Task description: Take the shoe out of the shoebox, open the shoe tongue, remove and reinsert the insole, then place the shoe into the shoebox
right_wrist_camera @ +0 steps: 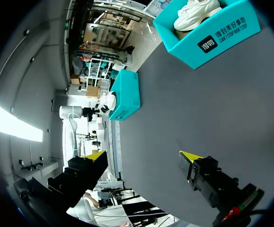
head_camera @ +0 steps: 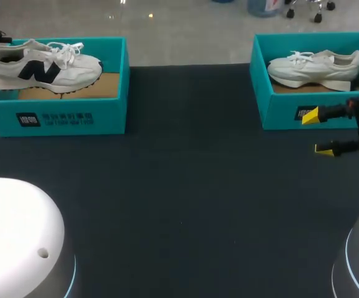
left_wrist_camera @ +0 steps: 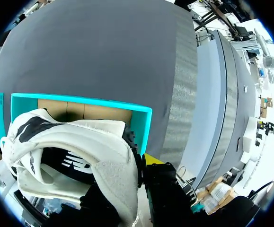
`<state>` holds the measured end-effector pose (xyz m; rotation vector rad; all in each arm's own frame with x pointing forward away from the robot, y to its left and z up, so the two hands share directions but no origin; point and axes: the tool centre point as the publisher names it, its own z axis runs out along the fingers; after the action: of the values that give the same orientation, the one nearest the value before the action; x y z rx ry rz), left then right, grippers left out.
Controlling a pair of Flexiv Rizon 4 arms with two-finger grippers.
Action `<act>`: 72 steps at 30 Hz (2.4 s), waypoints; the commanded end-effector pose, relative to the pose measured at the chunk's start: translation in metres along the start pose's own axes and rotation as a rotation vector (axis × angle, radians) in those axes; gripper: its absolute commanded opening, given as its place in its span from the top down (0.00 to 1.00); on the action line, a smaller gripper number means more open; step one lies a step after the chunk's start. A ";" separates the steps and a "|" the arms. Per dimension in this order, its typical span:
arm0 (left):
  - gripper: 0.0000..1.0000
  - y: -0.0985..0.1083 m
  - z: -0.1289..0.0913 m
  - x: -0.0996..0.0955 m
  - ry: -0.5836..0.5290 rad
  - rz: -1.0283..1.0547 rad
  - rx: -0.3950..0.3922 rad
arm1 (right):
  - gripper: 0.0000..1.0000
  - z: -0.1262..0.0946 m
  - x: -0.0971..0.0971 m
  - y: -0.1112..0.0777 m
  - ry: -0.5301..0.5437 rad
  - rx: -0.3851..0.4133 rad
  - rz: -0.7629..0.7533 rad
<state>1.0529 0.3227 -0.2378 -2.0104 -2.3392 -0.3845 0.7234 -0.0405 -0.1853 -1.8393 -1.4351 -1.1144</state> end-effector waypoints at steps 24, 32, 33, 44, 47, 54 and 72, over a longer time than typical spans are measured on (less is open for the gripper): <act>1.00 0.003 0.092 -0.030 -0.021 0.045 0.022 | 0.00 0.000 0.000 0.000 -0.004 0.000 0.001; 1.00 0.005 0.122 -0.038 -0.012 0.061 0.032 | 0.00 0.000 0.000 0.000 -0.004 0.000 0.001; 1.00 0.005 0.125 -0.039 -0.014 0.060 0.035 | 0.00 0.000 0.000 0.000 -0.004 0.000 0.001; 0.41 0.007 0.132 -0.043 -0.030 0.069 0.058 | 0.00 0.000 0.000 0.000 -0.004 0.000 0.001; 0.08 0.006 0.129 -0.044 -0.030 0.070 0.057 | 0.00 0.000 0.000 0.000 -0.004 0.000 0.001; 0.00 0.003 0.105 -0.046 -0.070 0.057 0.032 | 0.00 0.000 0.000 0.000 -0.004 0.000 0.001; 0.00 0.021 0.003 -0.039 -0.158 -0.139 0.011 | 0.00 0.000 0.000 0.000 -0.004 0.000 0.001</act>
<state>1.0844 0.2889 -0.2603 -1.9712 -2.5681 -0.2323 0.7234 -0.0404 -0.1852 -1.8391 -1.4352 -1.1144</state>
